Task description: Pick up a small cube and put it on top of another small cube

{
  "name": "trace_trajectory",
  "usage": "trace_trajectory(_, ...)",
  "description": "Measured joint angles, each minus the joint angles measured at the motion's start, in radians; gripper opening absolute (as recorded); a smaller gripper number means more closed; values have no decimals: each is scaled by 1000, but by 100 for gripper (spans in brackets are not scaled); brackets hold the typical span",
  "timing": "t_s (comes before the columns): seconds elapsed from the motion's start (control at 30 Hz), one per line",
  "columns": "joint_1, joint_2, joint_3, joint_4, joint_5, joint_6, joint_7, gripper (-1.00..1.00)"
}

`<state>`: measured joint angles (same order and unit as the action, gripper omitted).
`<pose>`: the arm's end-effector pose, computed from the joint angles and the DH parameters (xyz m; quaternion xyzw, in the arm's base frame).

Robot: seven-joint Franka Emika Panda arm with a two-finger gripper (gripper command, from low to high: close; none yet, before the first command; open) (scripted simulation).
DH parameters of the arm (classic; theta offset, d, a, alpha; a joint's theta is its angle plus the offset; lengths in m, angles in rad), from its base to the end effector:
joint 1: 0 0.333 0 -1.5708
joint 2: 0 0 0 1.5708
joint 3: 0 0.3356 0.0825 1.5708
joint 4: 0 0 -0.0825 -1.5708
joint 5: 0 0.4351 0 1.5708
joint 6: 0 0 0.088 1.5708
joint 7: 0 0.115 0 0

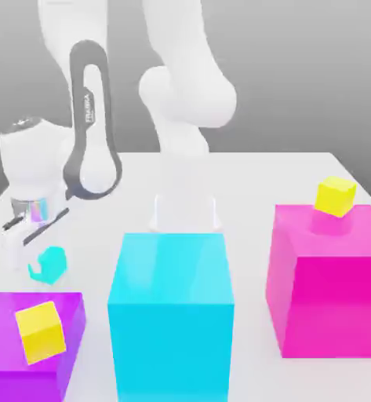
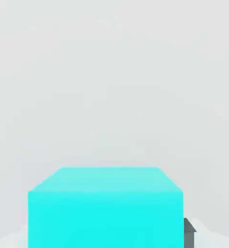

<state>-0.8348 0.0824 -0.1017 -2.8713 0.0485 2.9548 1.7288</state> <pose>0.2097 -0.2930 0.1339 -0.2129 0.9771 -0.0007 0.0007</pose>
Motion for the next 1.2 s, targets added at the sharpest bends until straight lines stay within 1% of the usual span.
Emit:
trace_trajectory(0.07, -12, -72, 0, -13, -40, -59, 28, -100)
trace_trajectory(0.13, -14, -104, 14, 14, -34, -120, 32, -100)
trace_trajectory(0.2, 61, -144, 57, 49, -9, -190, 82, -100)
trace_trajectory(0.53, 323, -363, 296, 229, 186, -550, 403, -100)
trace_trajectory(1.0, 730, -739, 684, 373, 417, -1023, 997, -100)
trace_trajectory(1.07, 768, -787, 745, 367, 428, -1064, 1090, -100)
trace_trajectory(1.1, 764, -813, 778, 353, 432, -1071, 1130, -100)
trace_trajectory(1.2, 765, -798, 847, 284, 458, -983, 1165, -100)
